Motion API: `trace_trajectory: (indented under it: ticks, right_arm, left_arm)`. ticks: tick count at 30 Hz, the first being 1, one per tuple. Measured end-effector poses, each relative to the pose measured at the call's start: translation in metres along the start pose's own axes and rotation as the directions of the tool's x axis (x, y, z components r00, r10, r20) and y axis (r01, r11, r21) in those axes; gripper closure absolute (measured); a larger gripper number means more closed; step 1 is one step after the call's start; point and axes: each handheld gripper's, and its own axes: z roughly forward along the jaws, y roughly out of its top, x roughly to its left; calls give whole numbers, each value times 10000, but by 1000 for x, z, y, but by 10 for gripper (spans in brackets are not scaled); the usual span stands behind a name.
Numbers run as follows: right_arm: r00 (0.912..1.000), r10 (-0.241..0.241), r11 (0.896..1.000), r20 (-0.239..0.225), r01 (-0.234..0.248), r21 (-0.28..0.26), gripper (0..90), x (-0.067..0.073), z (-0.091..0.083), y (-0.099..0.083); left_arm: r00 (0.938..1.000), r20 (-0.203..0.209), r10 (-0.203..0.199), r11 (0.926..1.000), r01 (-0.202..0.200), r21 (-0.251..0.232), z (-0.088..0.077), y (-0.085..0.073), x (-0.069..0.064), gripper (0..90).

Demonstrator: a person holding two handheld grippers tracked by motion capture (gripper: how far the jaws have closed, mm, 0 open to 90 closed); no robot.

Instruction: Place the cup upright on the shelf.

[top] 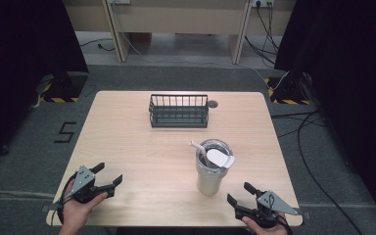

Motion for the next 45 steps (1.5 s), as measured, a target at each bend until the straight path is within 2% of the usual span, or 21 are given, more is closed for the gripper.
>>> trace_trajectory:
  ticks: [2, 5, 10, 15, 36, 45]
  right_arm:
    - [10000, -63, 10000, 56, 63, -38, 211, 0, 1, 0]
    - [9997, -209, 9998, 129, 210, -65, 199, 2, 3, 2]
    - [9988, -485, 9986, 43, 486, -217, 182, 9, 9, 9]
    - [9984, -531, 9984, -185, 528, -177, 171, 15, 20, 13]
    - [9915, -1139, 9929, -630, 1115, -403, 141, 30, 60, 31]
    - [9885, -1352, 9901, -680, 1321, -474, 83, 32, 75, 40]
  left_arm:
    - [9999, -136, 46, 10000, -45, 72, 1, 0, -1, 151]
    - [10000, -67, 27, 10000, -27, 24, 2, 0, -4, 151]
    - [10000, 15, 57, 10000, -57, 17, 1, 0, -6, 152]
    - [10000, 49, 10, 10000, -10, 53, 1, -1, -6, 153]
    - [9999, 94, -79, 10000, 78, 25, 2, -1, -6, 157]
    - [9999, 119, -111, 9999, 111, 9, 2, -1, -6, 158]
